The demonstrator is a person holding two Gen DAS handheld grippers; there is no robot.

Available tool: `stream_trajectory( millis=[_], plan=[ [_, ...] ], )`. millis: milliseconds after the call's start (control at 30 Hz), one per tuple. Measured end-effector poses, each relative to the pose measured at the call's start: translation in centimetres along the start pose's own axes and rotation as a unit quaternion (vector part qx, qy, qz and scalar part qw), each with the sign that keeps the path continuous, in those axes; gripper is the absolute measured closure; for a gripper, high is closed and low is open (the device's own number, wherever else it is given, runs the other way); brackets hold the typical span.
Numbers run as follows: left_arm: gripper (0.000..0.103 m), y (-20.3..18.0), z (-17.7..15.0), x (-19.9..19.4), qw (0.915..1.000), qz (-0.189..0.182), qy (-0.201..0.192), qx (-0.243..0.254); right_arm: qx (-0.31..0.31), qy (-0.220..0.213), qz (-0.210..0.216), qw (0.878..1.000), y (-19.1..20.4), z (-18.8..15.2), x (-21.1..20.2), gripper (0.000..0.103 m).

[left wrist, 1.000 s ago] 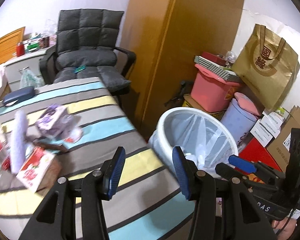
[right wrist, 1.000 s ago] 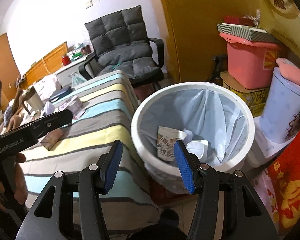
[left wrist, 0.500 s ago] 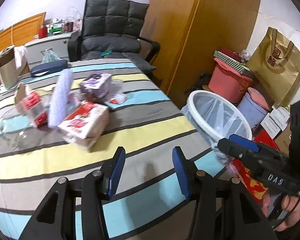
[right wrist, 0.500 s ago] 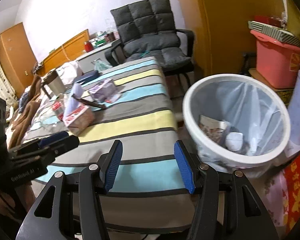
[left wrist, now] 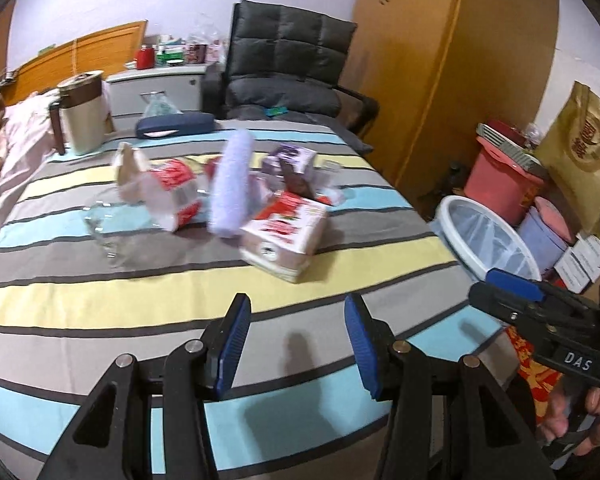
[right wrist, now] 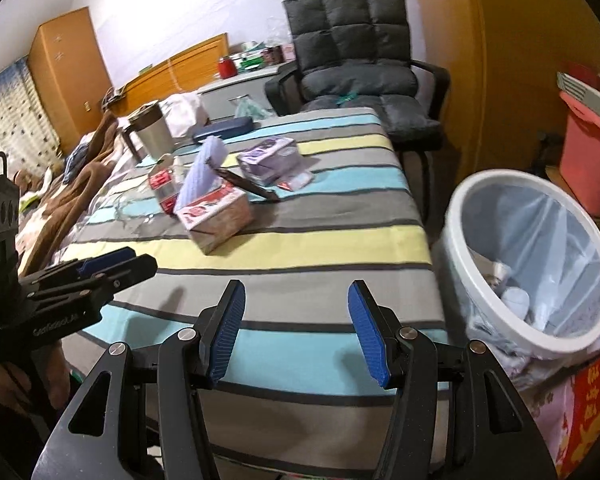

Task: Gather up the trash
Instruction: 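Move both open tools back over the table, then reach the left tool to the clear red-capped bottle while the right tool reaches the red-printed box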

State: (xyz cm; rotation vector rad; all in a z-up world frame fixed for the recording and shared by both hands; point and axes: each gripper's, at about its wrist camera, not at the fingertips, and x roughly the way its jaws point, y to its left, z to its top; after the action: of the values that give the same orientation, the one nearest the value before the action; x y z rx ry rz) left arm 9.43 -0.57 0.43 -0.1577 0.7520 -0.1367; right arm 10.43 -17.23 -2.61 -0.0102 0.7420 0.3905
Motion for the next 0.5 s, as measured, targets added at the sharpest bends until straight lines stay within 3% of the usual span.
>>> stream_trajectory(
  millis=[367, 500],
  plan=[
    [0.052, 5.1, 1.1, -0.7, 0.9985, 0.043, -0.011, -0.032, -0.041, -0.003, 0.018, 0.999, 2.5, 1.5, 1.7, 0.047],
    [0.042, 7.2, 2.3, -1.1, 0.9971, 0.061, -0.026, -0.036, -0.053, -0.006, 0.020, 0.998, 3.3, 2.3, 2.4, 0.047]
  ],
)
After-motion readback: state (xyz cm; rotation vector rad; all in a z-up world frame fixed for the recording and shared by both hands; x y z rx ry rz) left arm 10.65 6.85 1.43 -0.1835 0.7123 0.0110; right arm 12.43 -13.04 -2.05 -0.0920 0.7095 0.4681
